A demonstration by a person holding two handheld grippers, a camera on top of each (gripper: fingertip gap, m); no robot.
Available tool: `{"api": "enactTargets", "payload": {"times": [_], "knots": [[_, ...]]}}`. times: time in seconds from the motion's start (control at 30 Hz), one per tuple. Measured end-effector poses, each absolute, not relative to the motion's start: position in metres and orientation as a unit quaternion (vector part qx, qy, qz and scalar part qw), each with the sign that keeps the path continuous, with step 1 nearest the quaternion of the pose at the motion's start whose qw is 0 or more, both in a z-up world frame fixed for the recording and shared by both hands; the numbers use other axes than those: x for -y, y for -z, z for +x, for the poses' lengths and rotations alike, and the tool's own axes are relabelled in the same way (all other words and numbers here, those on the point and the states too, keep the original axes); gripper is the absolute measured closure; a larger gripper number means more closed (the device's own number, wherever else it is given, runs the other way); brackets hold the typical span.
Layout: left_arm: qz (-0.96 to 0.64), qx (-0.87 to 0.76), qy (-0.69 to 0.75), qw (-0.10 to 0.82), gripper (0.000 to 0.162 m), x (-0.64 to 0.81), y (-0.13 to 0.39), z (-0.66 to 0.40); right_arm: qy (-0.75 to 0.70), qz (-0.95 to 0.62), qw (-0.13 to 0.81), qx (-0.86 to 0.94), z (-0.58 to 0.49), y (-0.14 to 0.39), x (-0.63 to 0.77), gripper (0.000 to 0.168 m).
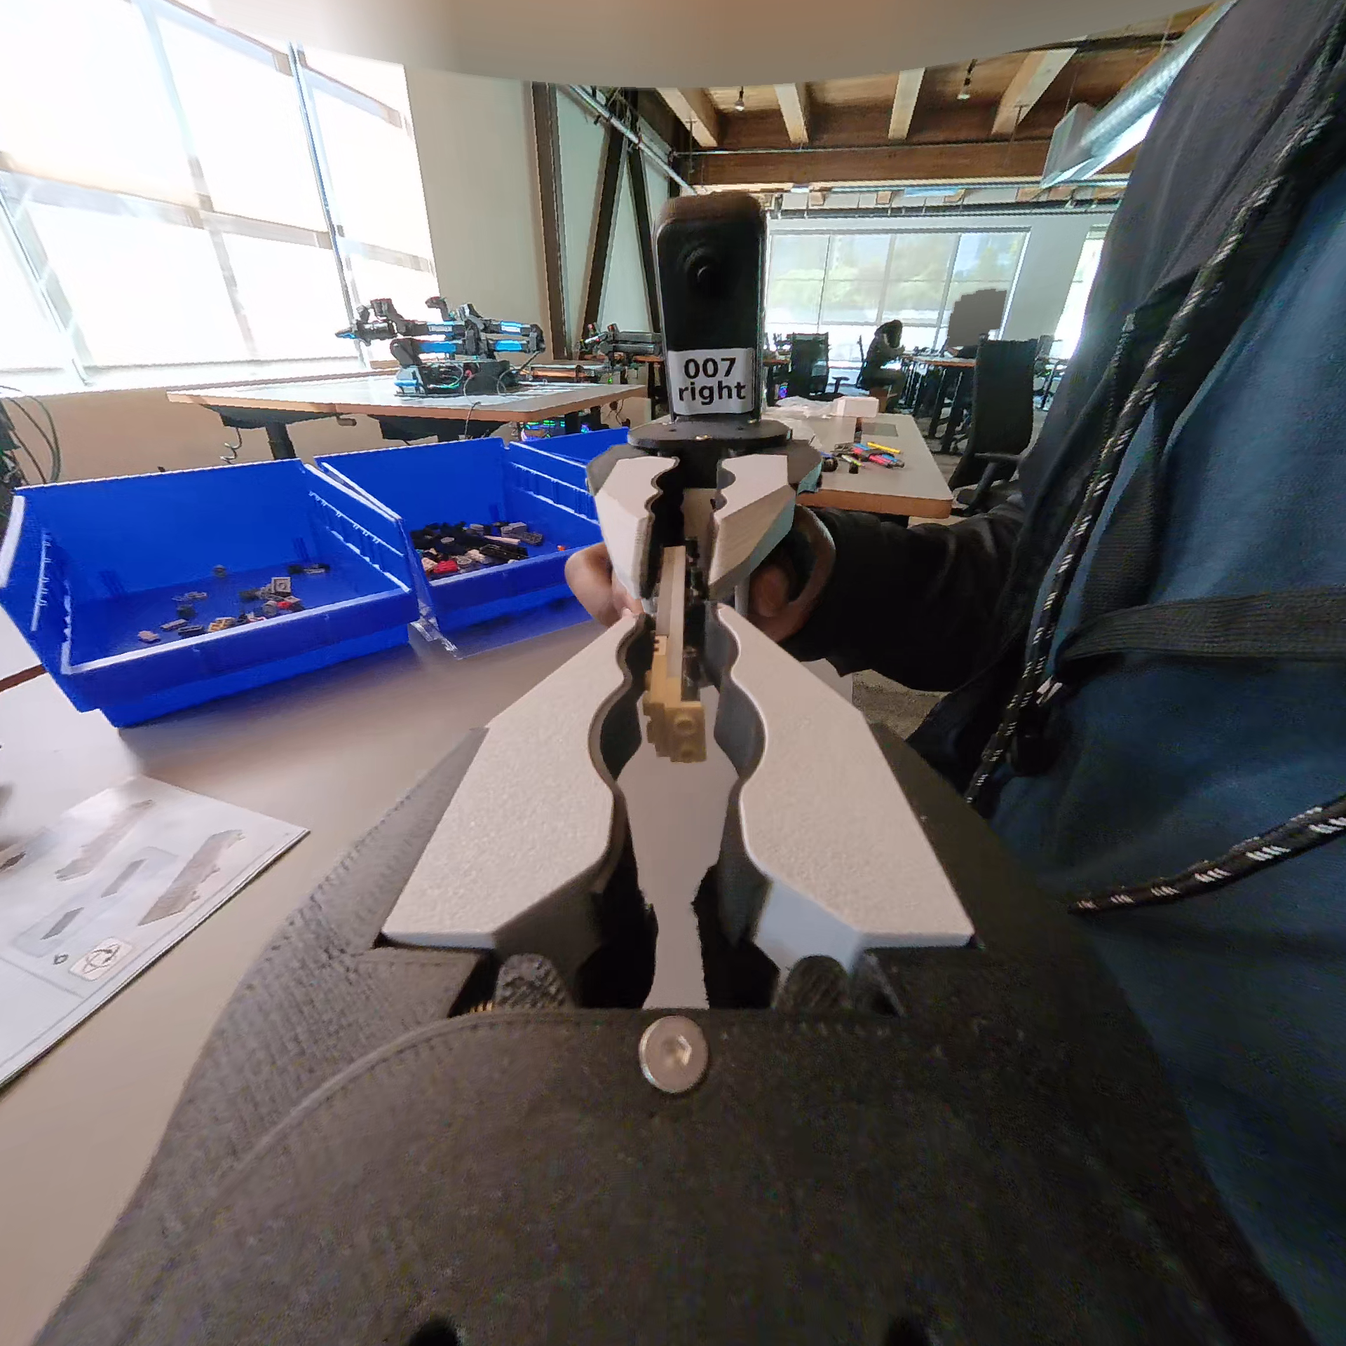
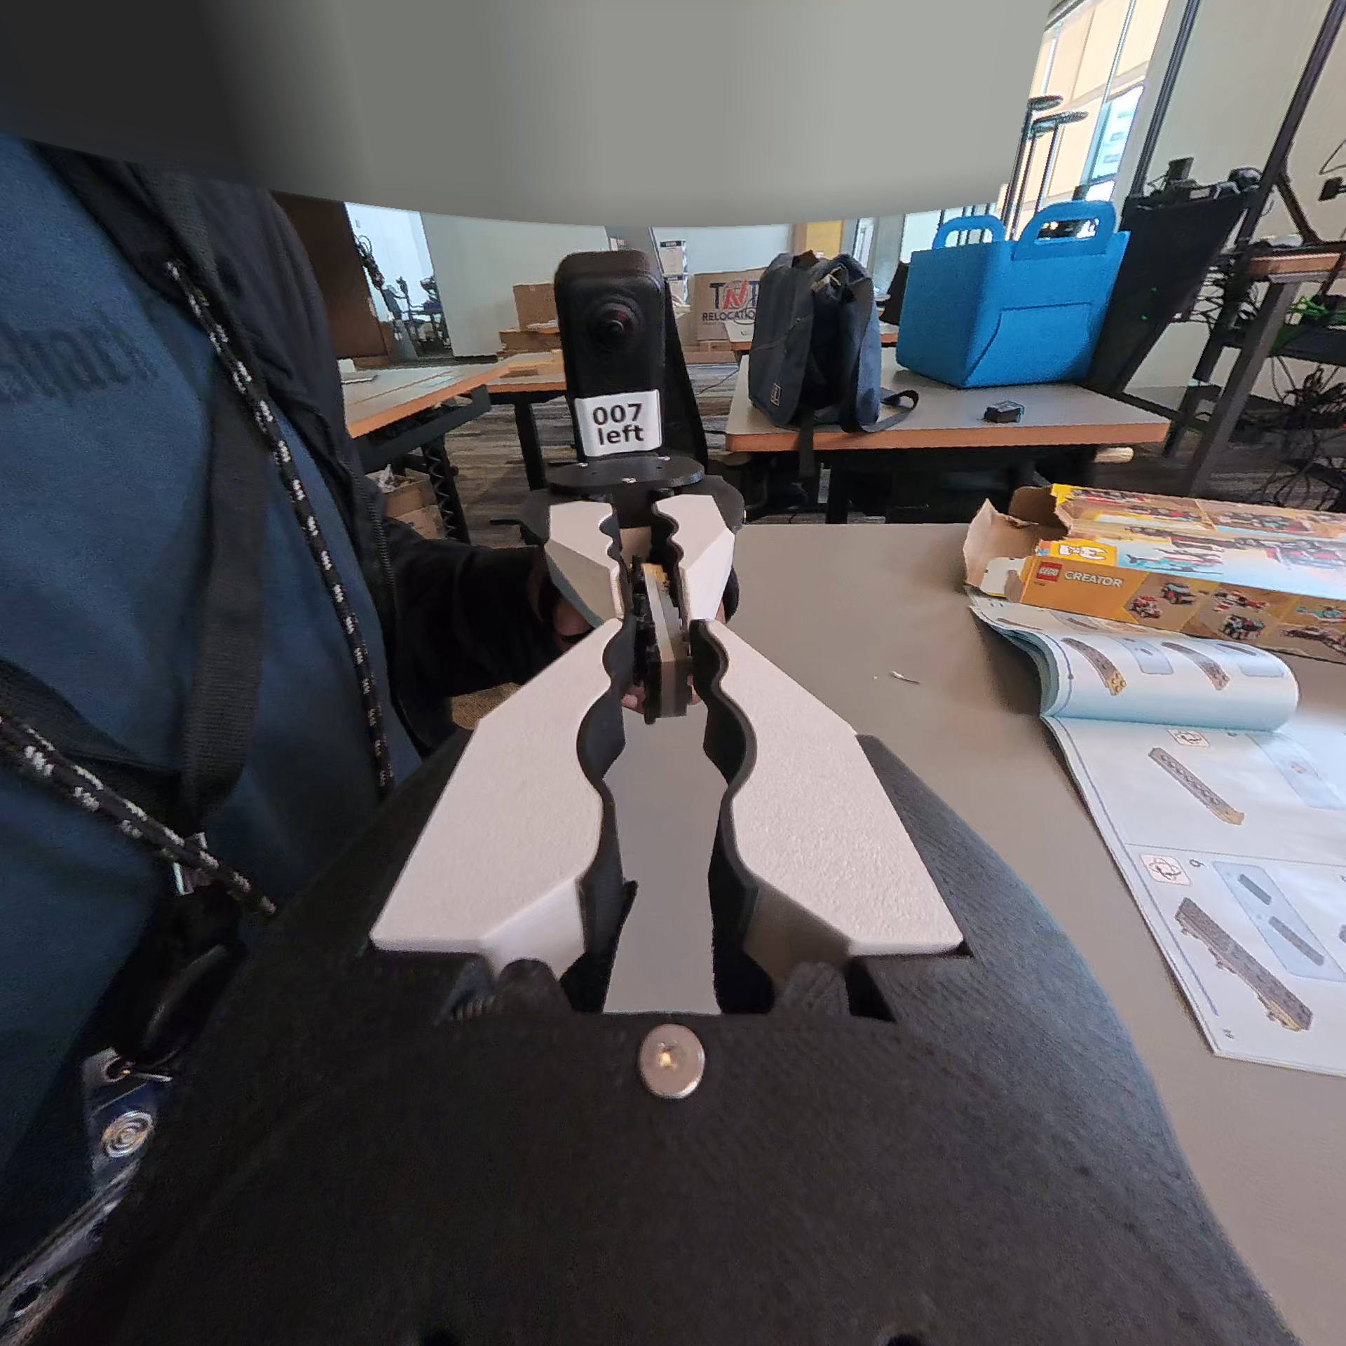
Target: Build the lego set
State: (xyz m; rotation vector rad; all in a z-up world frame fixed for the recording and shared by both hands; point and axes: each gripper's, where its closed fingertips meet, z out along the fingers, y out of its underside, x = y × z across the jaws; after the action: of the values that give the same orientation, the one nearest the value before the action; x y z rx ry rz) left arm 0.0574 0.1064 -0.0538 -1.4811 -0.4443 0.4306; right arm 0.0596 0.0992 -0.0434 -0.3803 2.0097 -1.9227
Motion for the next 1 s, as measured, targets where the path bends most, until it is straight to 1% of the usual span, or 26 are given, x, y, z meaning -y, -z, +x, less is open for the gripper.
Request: {"api": "enactTargets", "payload": {"times": [0.33,0.53,0.8,0.9,1.0], "knots": [[-0.647,0.214,-0.157,0.715,0.149,-0.107,0.052,0.057,0.679,-0.127,0.171,-0.702,0.059,0.042,-0.099,0.154],[-0.616,0.26,-0.074,0.74,0.149,-0.104,0.054,0.053,0.677,-0.1,0.184,-0.706,0.054,0.045,-0.096,0.155],[-0.489,0.409,0.13,0.76,0.15,-0.093,0.077,0.029,0.645,0.061,0.276,-0.71,0.024,0.069,-0.082,0.152],[-0.425,0.439,0.173,0.773,0.15,-0.086,0.079,0.021,0.646,0.109,0.298,-0.694,0.012,0.072,-0.081,0.142],[-0.363,0.464,0.195,0.784,0.15,-0.076,0.081,0.013,0.655,0.143,0.307,-0.676,0.004,0.071,-0.08,0.139]]}}
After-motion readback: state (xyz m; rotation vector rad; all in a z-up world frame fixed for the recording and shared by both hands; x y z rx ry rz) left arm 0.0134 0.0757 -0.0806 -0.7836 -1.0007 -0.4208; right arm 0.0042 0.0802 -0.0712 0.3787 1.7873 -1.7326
